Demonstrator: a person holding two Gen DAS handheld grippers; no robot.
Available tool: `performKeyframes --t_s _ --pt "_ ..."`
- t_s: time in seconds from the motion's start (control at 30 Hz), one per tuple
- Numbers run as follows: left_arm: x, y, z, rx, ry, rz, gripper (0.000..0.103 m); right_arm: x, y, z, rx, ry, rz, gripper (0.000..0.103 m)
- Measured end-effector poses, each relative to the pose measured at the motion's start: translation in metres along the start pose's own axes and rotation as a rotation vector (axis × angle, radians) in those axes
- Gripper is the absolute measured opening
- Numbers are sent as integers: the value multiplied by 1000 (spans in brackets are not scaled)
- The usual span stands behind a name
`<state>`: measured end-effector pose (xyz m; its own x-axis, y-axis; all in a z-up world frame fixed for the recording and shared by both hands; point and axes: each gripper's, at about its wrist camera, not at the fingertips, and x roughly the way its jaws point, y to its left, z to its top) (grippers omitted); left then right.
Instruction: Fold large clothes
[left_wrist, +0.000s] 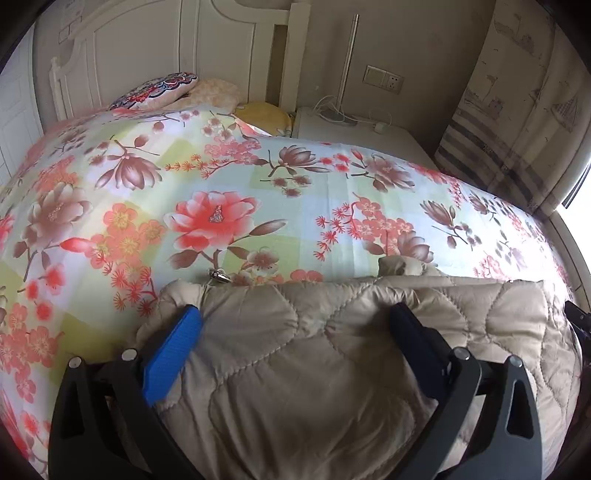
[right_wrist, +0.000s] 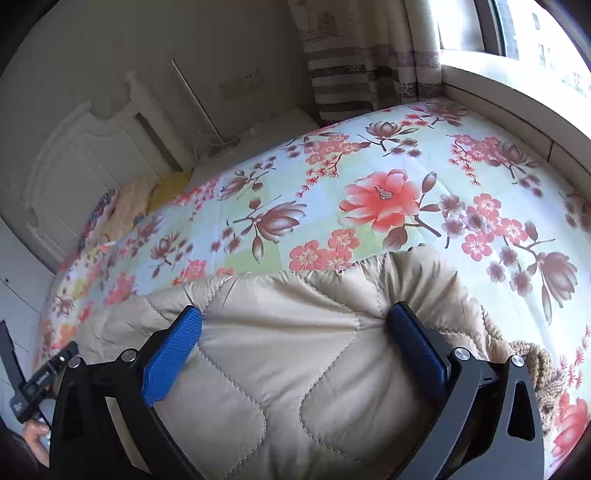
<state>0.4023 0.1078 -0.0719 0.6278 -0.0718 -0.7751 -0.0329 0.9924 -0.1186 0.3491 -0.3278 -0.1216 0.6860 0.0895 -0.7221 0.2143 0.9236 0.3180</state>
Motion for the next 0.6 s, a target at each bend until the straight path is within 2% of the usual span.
performKeyframes --t_s 0.2,0.27,0.33,0.4,0.47,0.53,0.6 --pt "-2 0 2 2 17 7 101 -2 -9 2 14 33 37 98" --pt "-16 -1 7 17 16 52 101 -15 -9 5 20 55 38 98" --pt "-47 -5 7 53 -72 92 101 -45 -4 5 -3 5 71 98" --pt "-78 -13 4 96 -149 78 101 -76 6 -1 -62 -45 92 98" --pt "-108 -26 -7 129 -211 45 101 -100 19 -17 -144 -60 95 98" --pt "-126 -43 -23 189 -262 25 101 -116 35 -43 -263 -76 104 98" --pt "-126 -63 -43 270 -292 57 101 -120 47 -68 -386 -103 59 98"
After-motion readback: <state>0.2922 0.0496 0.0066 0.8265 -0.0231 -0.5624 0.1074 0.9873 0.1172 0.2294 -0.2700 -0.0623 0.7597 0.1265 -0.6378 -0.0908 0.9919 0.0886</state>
